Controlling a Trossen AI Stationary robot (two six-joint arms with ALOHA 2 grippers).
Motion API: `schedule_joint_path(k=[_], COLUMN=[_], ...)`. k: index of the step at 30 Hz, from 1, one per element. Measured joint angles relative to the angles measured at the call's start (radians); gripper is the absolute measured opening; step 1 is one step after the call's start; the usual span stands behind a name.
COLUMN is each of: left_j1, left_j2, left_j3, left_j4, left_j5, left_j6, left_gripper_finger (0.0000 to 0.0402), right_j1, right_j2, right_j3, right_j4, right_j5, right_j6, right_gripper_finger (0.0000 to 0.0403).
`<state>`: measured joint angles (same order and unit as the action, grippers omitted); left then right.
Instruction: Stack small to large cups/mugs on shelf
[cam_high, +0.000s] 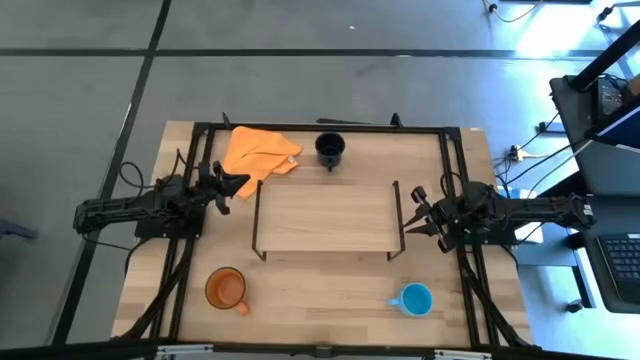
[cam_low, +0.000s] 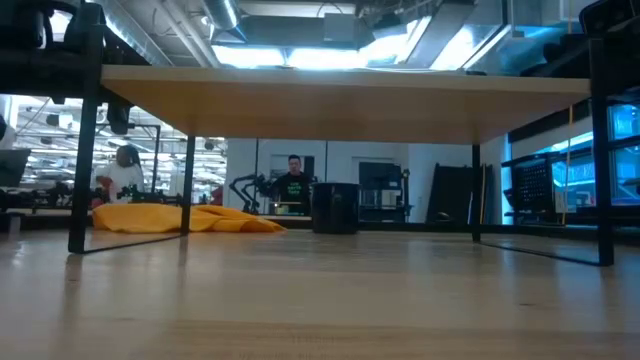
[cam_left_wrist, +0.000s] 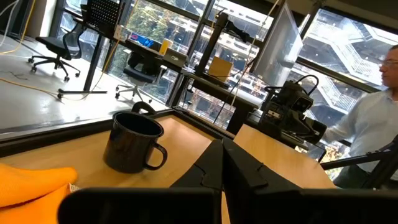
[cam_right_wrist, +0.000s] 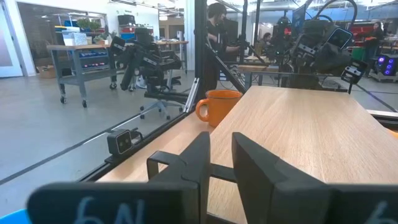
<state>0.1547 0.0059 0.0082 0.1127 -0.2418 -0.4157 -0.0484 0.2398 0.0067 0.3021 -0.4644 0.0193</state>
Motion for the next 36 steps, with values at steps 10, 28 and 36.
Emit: schedule_joint_path(k=[10,28,36], left_j1=[0.000,0.000,0.000], left_j2=[0.000,0.000,0.000], left_j3=[0.000,0.000,0.000], left_j4=[0.000,0.000,0.000], left_j5=[0.000,0.000,0.000], left_j6=[0.000,0.000,0.000], left_gripper_finger=[0.0000,0.0000,0.0000], right_j1=[0.000,0.000,0.000], right_j2=[0.000,0.000,0.000], right_j3=[0.000,0.000,0.000], right_j4=[0.000,0.000,0.011], right_j5=[0.000,0.000,0.005], right_j6=[0.000,0.001,0.072], right_gripper_finger=[0.0069,0.0069,0.0069])
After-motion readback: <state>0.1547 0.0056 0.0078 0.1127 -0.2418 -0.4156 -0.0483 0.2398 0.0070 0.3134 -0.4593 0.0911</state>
